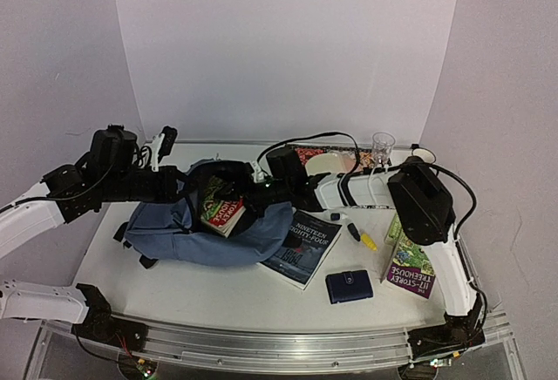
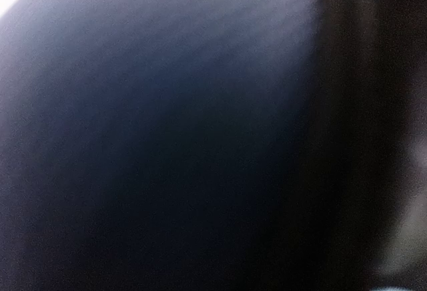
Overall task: Pack the student bag
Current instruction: Place the book in the largest pocket of the bag.
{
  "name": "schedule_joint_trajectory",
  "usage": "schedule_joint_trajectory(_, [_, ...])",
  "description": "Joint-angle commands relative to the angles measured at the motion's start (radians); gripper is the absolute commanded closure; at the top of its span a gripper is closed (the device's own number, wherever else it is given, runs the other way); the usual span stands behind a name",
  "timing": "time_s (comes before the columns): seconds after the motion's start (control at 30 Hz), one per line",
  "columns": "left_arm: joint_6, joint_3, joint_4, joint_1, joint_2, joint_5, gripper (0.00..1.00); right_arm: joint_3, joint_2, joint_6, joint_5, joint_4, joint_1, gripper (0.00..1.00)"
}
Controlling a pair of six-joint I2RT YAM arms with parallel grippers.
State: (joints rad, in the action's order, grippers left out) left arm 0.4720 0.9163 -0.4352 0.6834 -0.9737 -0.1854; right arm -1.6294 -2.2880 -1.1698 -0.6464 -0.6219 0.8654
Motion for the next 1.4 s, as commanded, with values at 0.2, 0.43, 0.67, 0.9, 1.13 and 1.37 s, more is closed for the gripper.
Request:
schedule_joint_trajectory(0.2, [0.021,-0.012,0.079,0.001,0.073,-0.005,1.0,-0.269,-0.196,0.13,0.009,0.065,0.007,0.81])
schedule_joint_trajectory(0.43, [0.036,0.012,-0.055,0.001,0.058,0.25,1.0,-0.276,-0.154,0.291,0.072,0.241,0.007,0.26])
schedule_joint_trajectory(0.67, [0.011,0.03,-0.115,-0.001,0.046,0.41,1.0,-0.238,-0.08,0.407,0.137,0.378,0.007,0.11])
schedule_joint_trajectory(0.9, [-0.033,0.034,-0.113,0.0,0.027,0.38,1.0,-0.244,-0.097,0.441,0.058,0.338,0.019,0.64])
schedule_joint_trajectory(1.13, [-0.082,0.037,-0.111,-0.001,0.028,0.362,1.0,-0.393,-0.189,0.46,-0.077,0.315,0.063,0.87])
schedule_joint_trajectory(1.37, [-0.083,0.016,-0.113,-0.001,0.033,0.405,1.0,-0.347,-0.186,0.465,-0.081,0.318,0.07,0.8])
